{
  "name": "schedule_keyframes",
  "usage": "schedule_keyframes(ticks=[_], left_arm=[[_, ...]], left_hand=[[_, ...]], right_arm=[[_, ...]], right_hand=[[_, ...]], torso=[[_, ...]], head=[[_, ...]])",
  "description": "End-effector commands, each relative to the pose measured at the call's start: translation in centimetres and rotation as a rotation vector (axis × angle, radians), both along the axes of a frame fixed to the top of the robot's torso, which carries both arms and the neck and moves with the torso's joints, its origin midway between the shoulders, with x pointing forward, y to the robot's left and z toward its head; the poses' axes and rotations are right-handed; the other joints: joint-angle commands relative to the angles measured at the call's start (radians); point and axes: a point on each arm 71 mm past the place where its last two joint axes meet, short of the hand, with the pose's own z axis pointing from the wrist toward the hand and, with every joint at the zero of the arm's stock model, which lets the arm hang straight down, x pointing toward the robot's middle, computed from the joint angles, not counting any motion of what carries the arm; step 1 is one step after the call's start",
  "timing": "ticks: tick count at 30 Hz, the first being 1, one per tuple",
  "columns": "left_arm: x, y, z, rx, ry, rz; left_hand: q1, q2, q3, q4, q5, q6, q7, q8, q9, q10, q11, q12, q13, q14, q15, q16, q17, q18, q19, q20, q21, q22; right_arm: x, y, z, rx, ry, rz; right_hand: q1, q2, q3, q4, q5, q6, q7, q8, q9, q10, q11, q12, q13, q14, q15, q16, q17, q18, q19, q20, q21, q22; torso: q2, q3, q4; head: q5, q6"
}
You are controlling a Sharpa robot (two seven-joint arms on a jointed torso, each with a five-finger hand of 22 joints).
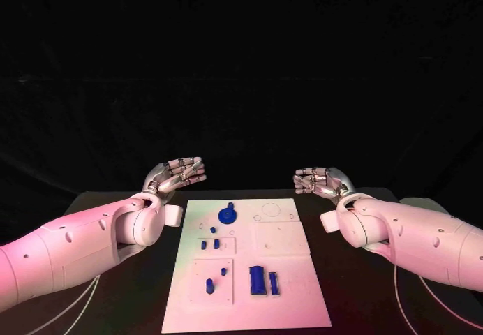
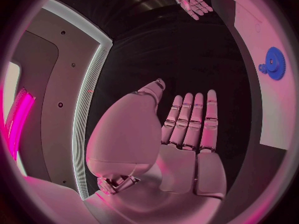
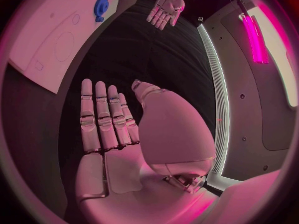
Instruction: Assemble the parts on the task board
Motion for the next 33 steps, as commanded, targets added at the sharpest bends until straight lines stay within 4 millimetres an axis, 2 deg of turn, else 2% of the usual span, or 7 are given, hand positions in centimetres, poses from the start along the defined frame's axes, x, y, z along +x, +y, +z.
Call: schedule_keyframes(ticks=[1,6,7,8,9,19,33], left_arm=[[-0.1,-0.1,0.0,0.003,0.001,0.001],[-0.9,-0.9,-0.3,0.015,0.011,0.023],[-1.1,-1.1,-0.4,0.019,0.014,0.029],[-1.3,-1.3,-0.5,0.023,0.017,0.036],[-1.6,-1.6,-0.6,0.027,0.020,0.044],[-5.6,-4.9,-1.4,0.084,0.058,0.145],[-6.9,-5.8,-1.4,0.101,0.068,0.177]], left_hand=[[-0.451,0.119,-0.267,-0.212,-0.164,-0.689,-0.166,-0.239,-0.175,-0.776,-0.172,-0.194,-0.054,-0.694,-0.148,-0.274,-0.136,-0.160,-0.759,-0.245,-0.098,-0.091],[-0.642,0.119,-0.267,-0.212,-0.164,-0.689,-0.166,-0.239,-0.175,-0.776,-0.172,-0.194,-0.054,-0.694,-0.148,-0.274,-0.136,-0.160,-0.759,-0.245,-0.098,-0.091],[-0.673,0.119,-0.267,-0.212,-0.164,-0.689,-0.166,-0.239,-0.175,-0.776,-0.172,-0.194,-0.054,-0.694,-0.148,-0.274,-0.136,-0.160,-0.759,-0.245,-0.098,-0.091],[-0.700,0.119,-0.267,-0.212,-0.164,-0.689,-0.166,-0.239,-0.175,-0.776,-0.172,-0.194,-0.054,-0.694,-0.148,-0.274,-0.136,-0.160,-0.759,-0.245,-0.098,-0.091],[-1.421,0.119,-0.267,-0.212,-0.164,-0.689,-0.166,-0.239,-0.175,-0.776,-0.172,-0.194,-0.054,-0.694,-0.148,-0.274,-0.136,-0.160,-0.759,-0.245,-0.098,-0.091],[-1.421,0.119,-0.267,-0.212,-0.164,-0.689,-0.166,-0.239,-0.175,-0.776,-0.172,-0.194,-0.054,-0.694,-0.148,-0.274,-0.136,-0.160,-0.759,-0.245,-0.098,-0.091],[-1.421,0.119,-0.267,-0.212,-0.164,-0.689,-0.166,-0.239,-0.175,-0.776,-0.172,-0.194,-0.054,-0.694,-0.148,-0.274,-0.136,-0.160,-0.759,-0.245,-0.098,-0.091]], right_arm=[[-0.2,0.0,0.0,0.003,-0.001,-0.006],[-1.3,1.0,-0.1,0.052,-0.010,-0.024],[-1.6,1.3,-0.1,0.065,-0.011,-0.029],[-1.9,1.6,-0.1,0.079,-0.013,-0.036],[-2.3,2.0,-0.1,0.095,-0.015,-0.043],[-6.7,5.1,0.6,0.239,-0.015,-0.122],[-7.4,5.5,0.7,0.256,-0.012,-0.133]], right_hand=[[-0.421,0.124,-0.349,-0.208,-0.112,-0.710,-0.179,-0.163,-0.324,-0.997,-0.142,-0.070,-0.158,-0.853,-0.111,-0.159,-0.386,-0.167,-0.847,-0.204,-0.054,-0.430],[-0.597,0.124,-0.349,-0.208,-0.112,-0.710,-0.179,-0.163,-0.324,-0.997,-0.142,-0.070,-0.158,-0.853,-0.111,-0.159,-0.386,-0.167,-0.847,-0.204,-0.054,-0.430],[-1.325,0.124,-0.349,-0.208,-0.112,-0.710,-0.179,-0.163,-0.324,-0.997,-0.142,-0.070,-0.158,-0.853,-0.111,-0.159,-0.386,-0.167,-0.847,-0.204,-0.054,-0.430],[-1.325,0.124,-0.349,-0.208,-0.112,-0.710,-0.179,-0.163,-0.324,-0.997,-0.142,-0.070,-0.158,-0.853,-0.111,-0.159,-0.386,-0.167,-0.847,-0.204,-0.054,-0.430],[-1.325,0.124,-0.349,-0.208,-0.112,-0.710,-0.179,-0.163,-0.324,-0.997,-0.142,-0.070,-0.158,-0.853,-0.111,-0.159,-0.386,-0.167,-0.847,-0.204,-0.054,-0.430],[-1.325,0.124,-0.349,-0.208,-0.112,-0.710,-0.179,-0.163,-0.324,-0.997,-0.142,-0.070,-0.158,-0.853,-0.111,-0.159,-0.386,-0.167,-0.847,-0.204,-0.054,-0.430],[-1.325,0.124,-0.349,-0.208,-0.112,-0.710,-0.179,-0.163,-0.324,-0.997,-0.142,-0.070,-0.158,-0.853,-0.111,-0.159,-0.386,-0.167,-0.847,-0.204,-0.054,-0.430]], torso=[[-0.003,-0.0006,0.0026],[-0.034,0.0047,0.0244],[-0.042,0.0059,0.0293],[-0.048,0.0070,0.0337],[-0.053,0.0079,0.0374],[-0.065,0.0098,0.0453],[-0.065,0.0098,0.0453]], head=[[-0.002,0.000],[-0.005,0.007],[-0.005,0.008],[-0.006,0.009],[-0.006,0.011],[-0.007,0.013],[-0.007,0.013]])
